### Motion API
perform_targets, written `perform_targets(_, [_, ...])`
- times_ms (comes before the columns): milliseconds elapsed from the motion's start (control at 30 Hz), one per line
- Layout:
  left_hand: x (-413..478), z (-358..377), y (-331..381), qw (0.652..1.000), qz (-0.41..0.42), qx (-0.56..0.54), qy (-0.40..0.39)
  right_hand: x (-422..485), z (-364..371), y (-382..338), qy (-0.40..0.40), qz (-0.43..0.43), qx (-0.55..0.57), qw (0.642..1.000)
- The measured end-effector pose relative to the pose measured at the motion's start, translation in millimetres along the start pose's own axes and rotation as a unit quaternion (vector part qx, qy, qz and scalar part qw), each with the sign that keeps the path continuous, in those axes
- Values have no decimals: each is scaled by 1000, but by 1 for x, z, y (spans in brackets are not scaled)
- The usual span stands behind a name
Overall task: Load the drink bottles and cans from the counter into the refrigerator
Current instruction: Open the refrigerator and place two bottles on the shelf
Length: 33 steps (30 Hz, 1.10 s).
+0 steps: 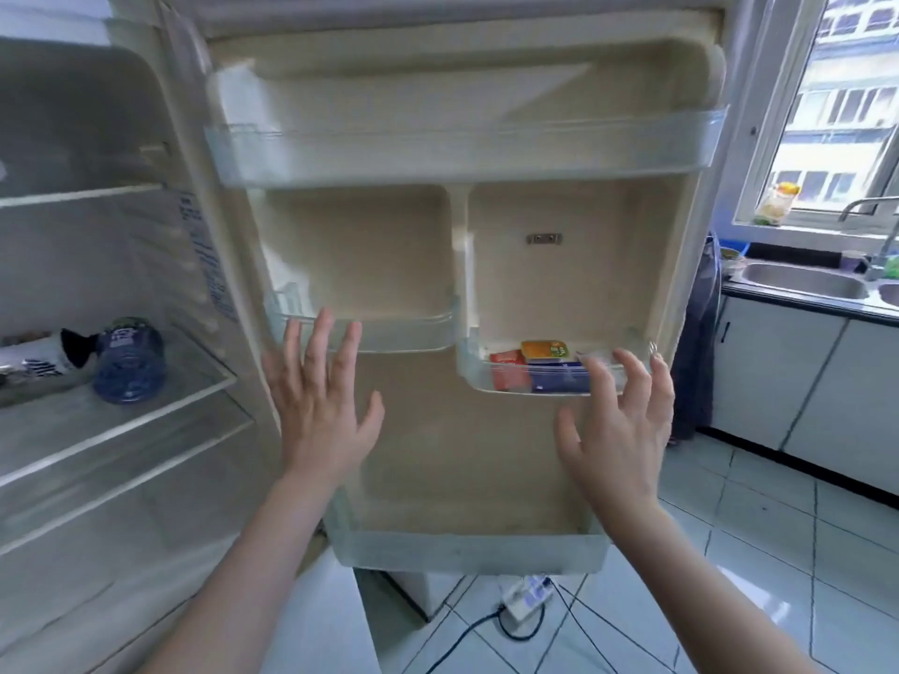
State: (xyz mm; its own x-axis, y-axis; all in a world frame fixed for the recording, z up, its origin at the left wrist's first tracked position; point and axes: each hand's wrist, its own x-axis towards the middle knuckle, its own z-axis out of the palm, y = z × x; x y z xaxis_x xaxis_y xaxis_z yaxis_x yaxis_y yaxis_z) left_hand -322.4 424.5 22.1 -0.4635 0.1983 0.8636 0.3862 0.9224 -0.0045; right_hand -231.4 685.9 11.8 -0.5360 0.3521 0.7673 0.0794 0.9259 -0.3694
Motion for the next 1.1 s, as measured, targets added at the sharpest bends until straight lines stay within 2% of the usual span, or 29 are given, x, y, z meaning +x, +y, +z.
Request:
perform_targets(167, [8, 0, 4, 999, 16, 36, -25, 19, 32, -15, -41, -36, -28, 998])
perform_targets(500, [27, 4, 16, 993, 29, 30, -112, 57, 79, 1, -149, -3, -65, 987])
perform_targets(700, [34, 5, 18, 987, 29, 56, -149, 73, 90, 0, -194, 19, -36, 980])
perform_targets(933, [34, 1, 18, 987, 39, 52, -144, 70, 91, 0, -195, 26, -29, 980])
perform_targets(1033, [35, -7, 16, 993, 43, 6, -110, 70, 86, -8, -186, 37, -4, 982])
perform_targets(1100, [32, -16, 10, 996, 34, -37, -68, 65, 81, -20, -150, 43, 34, 987])
